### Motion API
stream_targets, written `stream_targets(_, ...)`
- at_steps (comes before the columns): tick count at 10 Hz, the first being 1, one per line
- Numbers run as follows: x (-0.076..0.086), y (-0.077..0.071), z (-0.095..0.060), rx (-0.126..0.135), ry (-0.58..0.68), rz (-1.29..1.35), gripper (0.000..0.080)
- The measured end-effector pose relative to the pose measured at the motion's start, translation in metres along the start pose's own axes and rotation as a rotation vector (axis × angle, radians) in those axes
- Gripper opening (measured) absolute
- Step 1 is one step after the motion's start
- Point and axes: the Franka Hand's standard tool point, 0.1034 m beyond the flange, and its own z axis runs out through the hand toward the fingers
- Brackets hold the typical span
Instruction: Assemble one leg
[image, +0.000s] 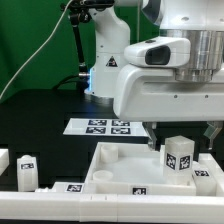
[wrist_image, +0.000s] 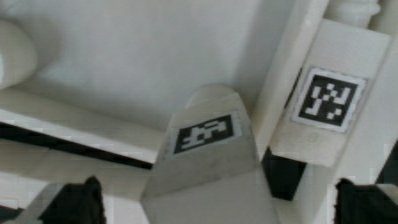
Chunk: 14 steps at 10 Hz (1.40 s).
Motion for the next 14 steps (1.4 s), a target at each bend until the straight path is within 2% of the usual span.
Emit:
stream_targets(1, 0.0000, 0.0002, 0.0000, -0.003, 0.000, -0.018, 0.0649)
stream_targets(3, -0.0002, 0.0007, 0.0003, -0.003, -0.001, -0.011, 0.0386)
stream_targets(4, -0.0001, 0.0007, 0.0002, -0.003, -0.001, -0.005, 0.0386)
stream_targets(5, -0.0001, 0.0007, 0.0002, -0.003, -0.001, 0.016, 0.0284)
stream_targets(7, -0.0001, 0.0007, 0.0002, -0.002, 0.000, 0.035, 0.0284)
stream_targets(10, 0.0004, -0.0001, 0.0006, 0.004, -0.004, 0.345, 0.0284)
stream_targets(12, 0.0005, 0.0016, 0.0009, 0.029, -0.007, 0.630, 0.0284)
stream_targets(14, 0.0010, 0.0053, 0.0009, 0.070, -0.016, 0.902, 0.0284)
